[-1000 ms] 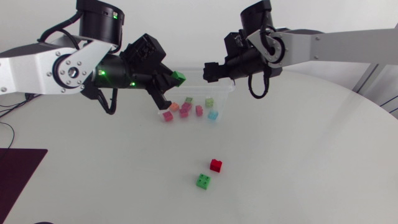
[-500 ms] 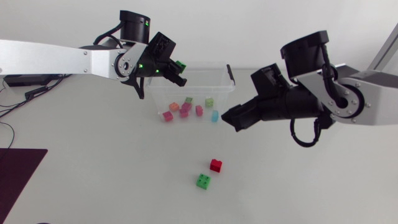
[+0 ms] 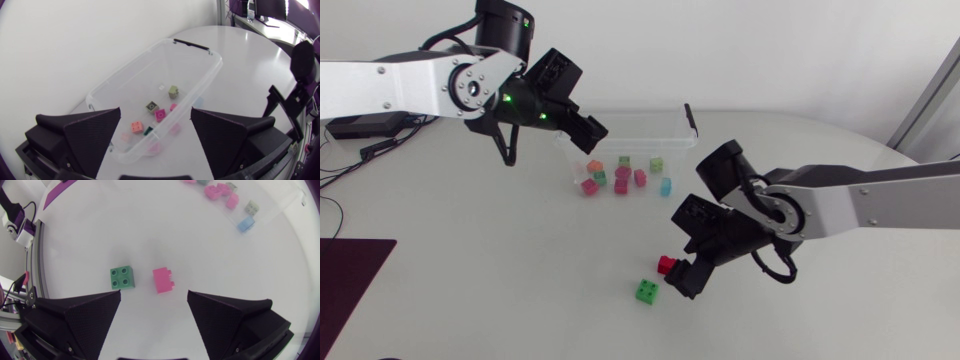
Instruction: Pick up the duplo bricks and place them in the container
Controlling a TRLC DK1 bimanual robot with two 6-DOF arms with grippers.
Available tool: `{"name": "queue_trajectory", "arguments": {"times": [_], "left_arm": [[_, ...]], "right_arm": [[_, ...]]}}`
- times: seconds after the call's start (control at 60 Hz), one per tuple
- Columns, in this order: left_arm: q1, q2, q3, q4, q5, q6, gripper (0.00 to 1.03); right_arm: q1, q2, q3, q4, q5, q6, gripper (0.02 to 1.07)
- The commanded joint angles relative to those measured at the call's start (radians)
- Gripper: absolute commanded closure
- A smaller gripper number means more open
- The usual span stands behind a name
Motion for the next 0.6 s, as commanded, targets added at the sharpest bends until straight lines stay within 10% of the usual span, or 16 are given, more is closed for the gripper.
{"name": "queue_trajectory", "arguments": {"times": [0.0, 0.333, 0.583], "left_arm": [[-0.019, -0.064, -0.094, -0.046, 0.020, 0.071, 0.04], [-0.160, -0.261, -0.351, -0.216, 0.052, 0.313, 0.04], [-0.236, -0.251, -0.401, -0.273, 0.052, 0.387, 0.05]], "right_arm": [[0.008, 0.066, 0.044, -0.015, 0.007, -0.052, 0.11], [0.004, 0.239, 0.174, -0.077, 0.019, -0.147, 0.17], [-0.007, 0.308, 0.219, -0.100, 0.019, -0.185, 0.64]]}}
